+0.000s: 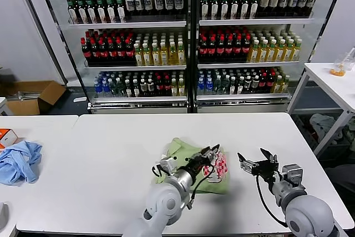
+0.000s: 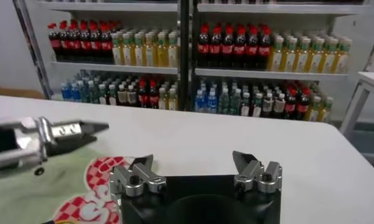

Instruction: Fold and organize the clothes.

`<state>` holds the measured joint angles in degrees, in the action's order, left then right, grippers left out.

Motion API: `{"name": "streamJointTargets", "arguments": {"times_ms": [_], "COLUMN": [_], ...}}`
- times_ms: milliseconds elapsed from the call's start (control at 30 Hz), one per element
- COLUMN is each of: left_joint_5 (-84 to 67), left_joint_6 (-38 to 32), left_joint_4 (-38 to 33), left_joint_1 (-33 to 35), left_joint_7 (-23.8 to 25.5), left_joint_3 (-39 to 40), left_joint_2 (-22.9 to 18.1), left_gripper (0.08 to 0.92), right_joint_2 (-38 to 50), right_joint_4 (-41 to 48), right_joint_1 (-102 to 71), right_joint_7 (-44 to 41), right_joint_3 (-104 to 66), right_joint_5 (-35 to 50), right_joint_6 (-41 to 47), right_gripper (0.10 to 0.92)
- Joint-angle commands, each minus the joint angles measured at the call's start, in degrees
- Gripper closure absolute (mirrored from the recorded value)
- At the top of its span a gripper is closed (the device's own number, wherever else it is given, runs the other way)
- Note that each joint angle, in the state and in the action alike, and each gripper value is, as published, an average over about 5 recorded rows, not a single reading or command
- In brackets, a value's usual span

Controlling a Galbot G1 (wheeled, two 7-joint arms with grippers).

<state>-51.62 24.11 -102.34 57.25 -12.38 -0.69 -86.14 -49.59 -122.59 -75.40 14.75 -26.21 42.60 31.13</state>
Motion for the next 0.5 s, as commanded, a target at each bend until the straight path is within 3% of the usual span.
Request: {"name": "streamJointTargets", "arguments": {"times_ms": [33, 200, 367, 500], "left_joint_5": [7.14, 11.68, 12.96, 14.26], "left_joint_6": [-3.53, -5.74, -6.90, -7.77], "left_joint_4": [-12.72, -16.81, -18.52, -19.43], "left_joint_1": [6.72, 12.18, 17.32, 20.59], "left_joint_7": [3.73, 2.83, 2.11, 1.92], "left_joint_3": [-8.26, -17.45, -24.83, -27.19], "left_joint_2": [7.93, 12.17, 13.80, 14.20], "left_gripper": [0.487, 0.340, 0.209, 0.179], "right_joint_2": [-1.24, -3.50, -6.13, -7.87], "right_joint_4": [1.94, 5.53, 10.29, 14.43], "right_joint_1": [2.73, 5.99, 11.00, 15.14], "right_joint_7": [0.50, 1.69, 3.19, 4.50], "right_joint_3": [3.85, 7.53, 11.85, 14.72], "right_joint_5": [4.94, 9.08, 12.39, 12.98], "right_joint_6": [0.43, 1.04, 1.92, 2.02], "right_gripper": [0.203, 0.203, 0.203, 0.203]}}
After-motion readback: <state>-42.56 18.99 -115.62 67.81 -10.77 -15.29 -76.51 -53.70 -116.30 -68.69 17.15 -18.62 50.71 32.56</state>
